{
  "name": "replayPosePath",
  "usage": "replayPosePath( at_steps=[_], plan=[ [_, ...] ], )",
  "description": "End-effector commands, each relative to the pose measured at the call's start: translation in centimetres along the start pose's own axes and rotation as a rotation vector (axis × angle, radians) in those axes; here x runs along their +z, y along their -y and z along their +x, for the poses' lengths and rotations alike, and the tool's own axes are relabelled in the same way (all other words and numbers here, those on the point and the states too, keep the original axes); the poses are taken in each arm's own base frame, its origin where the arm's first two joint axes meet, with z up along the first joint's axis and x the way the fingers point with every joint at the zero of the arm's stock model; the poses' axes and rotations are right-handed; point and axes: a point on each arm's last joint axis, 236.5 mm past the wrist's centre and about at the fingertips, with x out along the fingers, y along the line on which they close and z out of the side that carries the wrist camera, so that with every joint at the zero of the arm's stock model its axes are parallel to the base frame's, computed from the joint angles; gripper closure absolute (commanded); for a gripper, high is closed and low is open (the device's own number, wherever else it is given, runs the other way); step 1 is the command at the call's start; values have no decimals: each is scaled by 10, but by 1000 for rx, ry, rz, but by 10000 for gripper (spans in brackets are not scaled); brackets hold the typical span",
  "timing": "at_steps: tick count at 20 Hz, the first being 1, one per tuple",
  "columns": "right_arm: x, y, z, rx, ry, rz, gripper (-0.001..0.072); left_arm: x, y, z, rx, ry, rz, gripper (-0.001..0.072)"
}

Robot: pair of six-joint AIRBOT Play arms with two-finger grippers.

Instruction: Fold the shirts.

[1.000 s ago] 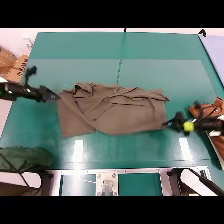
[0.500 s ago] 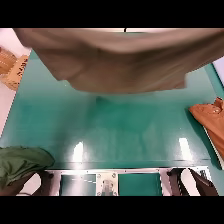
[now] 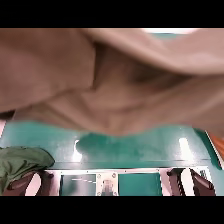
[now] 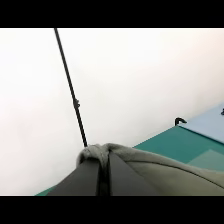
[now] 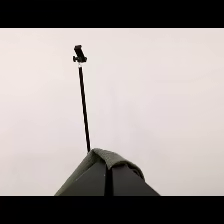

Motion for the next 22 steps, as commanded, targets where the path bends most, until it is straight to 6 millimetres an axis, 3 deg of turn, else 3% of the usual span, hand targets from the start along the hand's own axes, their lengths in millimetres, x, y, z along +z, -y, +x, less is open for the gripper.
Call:
replayPosePath(
  at_steps=[1, 5, 7, 11, 14, 15, 17, 19, 22],
  plan=[
    [-72, 25, 18, 0, -178, 127, 695, -35, -28, 15, 34, -88, -86, 678],
    [-230, 74, 44, -7, -468, 340, 695, -151, -71, 70, -95, -259, -395, 678],
    [-311, 95, 56, -30, -593, 397, 695, -232, -87, 104, -135, -358, -546, 678],
    [-456, 134, 77, -126, -817, 496, 694, -409, -90, 169, -110, -592, -715, 678],
    [-544, 163, 95, -203, -947, 560, 694, -504, -108, 195, 11, -671, -826, 678],
    [-565, 169, 103, -207, -984, 577, 695, -527, -113, 199, 45, -688, -859, 678],
    [-593, 177, 124, -190, -1028, 614, 695, -554, -124, 207, 96, -684, -902, 678],
    [-602, 179, 151, -148, -1031, 645, 695, -556, -139, 216, 144, -641, -916, 678],
    [-588, 179, 196, -91, -960, 687, 695, -535, -165, 230, 198, -557, -877, 678]
  ],
)
